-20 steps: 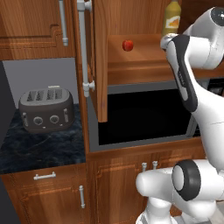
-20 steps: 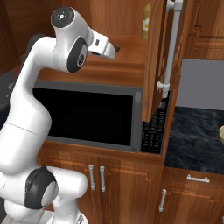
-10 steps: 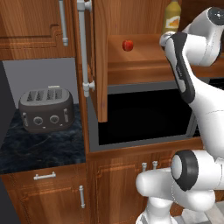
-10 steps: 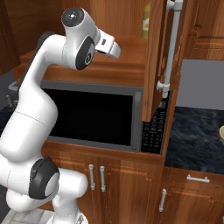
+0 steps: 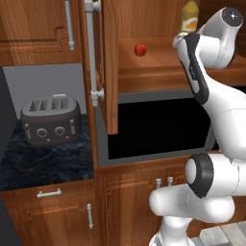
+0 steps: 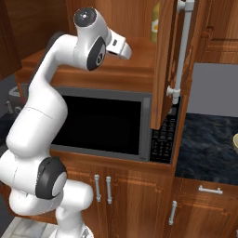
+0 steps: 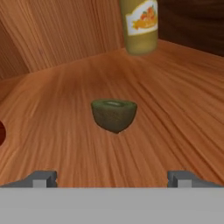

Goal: Open the cabinet. Pick the kiwi and apple from the cabinet and place them into the bowl. Then close the cabinet.

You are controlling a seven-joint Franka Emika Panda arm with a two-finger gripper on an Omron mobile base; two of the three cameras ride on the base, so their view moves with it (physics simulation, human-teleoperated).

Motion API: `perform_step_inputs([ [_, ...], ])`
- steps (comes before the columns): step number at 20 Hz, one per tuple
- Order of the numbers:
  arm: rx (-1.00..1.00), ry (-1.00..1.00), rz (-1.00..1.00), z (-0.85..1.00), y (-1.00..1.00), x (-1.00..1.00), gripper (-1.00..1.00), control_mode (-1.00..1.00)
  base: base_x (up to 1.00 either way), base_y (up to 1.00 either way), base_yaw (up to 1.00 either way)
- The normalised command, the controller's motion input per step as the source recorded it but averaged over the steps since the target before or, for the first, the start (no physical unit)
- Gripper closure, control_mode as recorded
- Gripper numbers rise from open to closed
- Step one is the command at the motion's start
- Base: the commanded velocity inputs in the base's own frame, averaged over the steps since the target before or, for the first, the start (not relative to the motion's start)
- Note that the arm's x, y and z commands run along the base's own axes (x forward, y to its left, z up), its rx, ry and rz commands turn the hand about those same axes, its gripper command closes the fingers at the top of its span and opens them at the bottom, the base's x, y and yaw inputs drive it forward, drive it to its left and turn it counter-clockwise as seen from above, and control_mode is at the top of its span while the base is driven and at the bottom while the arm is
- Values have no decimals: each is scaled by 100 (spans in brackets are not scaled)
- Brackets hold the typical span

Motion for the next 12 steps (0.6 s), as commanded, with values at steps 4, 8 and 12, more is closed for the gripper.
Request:
perform_step_inputs([
  [4, 0, 0, -1, 0, -8, 28, -100, -100, 0, 0, 0],
  [8, 1, 0, -1, 0, -8, 26, -100, -100, 0, 0, 0],
  [12, 0, 0, 0, 0, -5, 25, -100, -100, 0, 0, 0],
])
